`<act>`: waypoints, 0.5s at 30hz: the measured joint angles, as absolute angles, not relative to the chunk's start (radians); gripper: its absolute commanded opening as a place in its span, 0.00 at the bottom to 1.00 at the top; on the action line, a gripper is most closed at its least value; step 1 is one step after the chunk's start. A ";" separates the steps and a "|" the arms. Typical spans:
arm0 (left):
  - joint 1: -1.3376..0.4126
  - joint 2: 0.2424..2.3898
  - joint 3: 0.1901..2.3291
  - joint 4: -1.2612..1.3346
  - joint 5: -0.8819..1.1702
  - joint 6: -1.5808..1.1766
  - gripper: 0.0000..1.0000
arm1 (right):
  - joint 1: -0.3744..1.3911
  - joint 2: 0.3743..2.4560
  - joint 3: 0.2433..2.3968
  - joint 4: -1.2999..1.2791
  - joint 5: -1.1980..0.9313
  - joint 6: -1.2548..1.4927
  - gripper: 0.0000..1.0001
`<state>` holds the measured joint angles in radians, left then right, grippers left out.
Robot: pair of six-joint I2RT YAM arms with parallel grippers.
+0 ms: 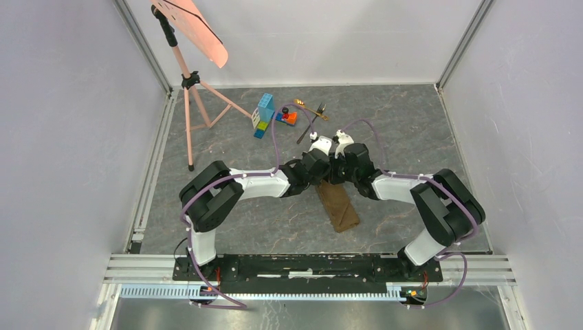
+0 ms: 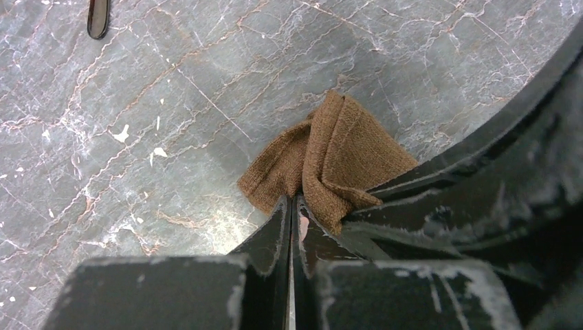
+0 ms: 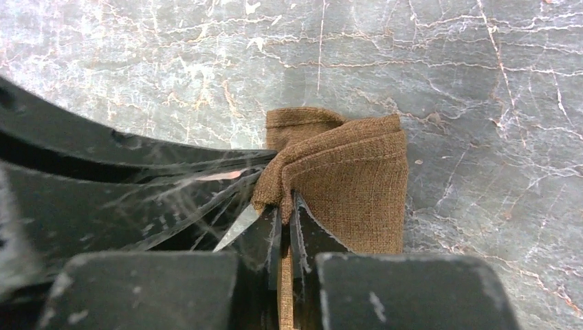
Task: Fold the napkin into a case and place the utensils inside
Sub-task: Grasp the top corner of the smaller rectangle folded napkin from the folded napkin.
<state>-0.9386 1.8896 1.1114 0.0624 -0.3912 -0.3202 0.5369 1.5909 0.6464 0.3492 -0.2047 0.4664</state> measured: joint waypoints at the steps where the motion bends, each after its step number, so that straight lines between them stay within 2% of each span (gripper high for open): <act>1: -0.937 1.888 1.109 0.063 -0.390 -0.323 0.02 | 0.537 1.600 0.651 0.348 -0.203 0.468 0.00; 15: -0.915 1.802 1.005 0.162 -0.344 -0.350 0.02 | 0.537 1.645 0.709 0.244 -0.207 0.492 0.00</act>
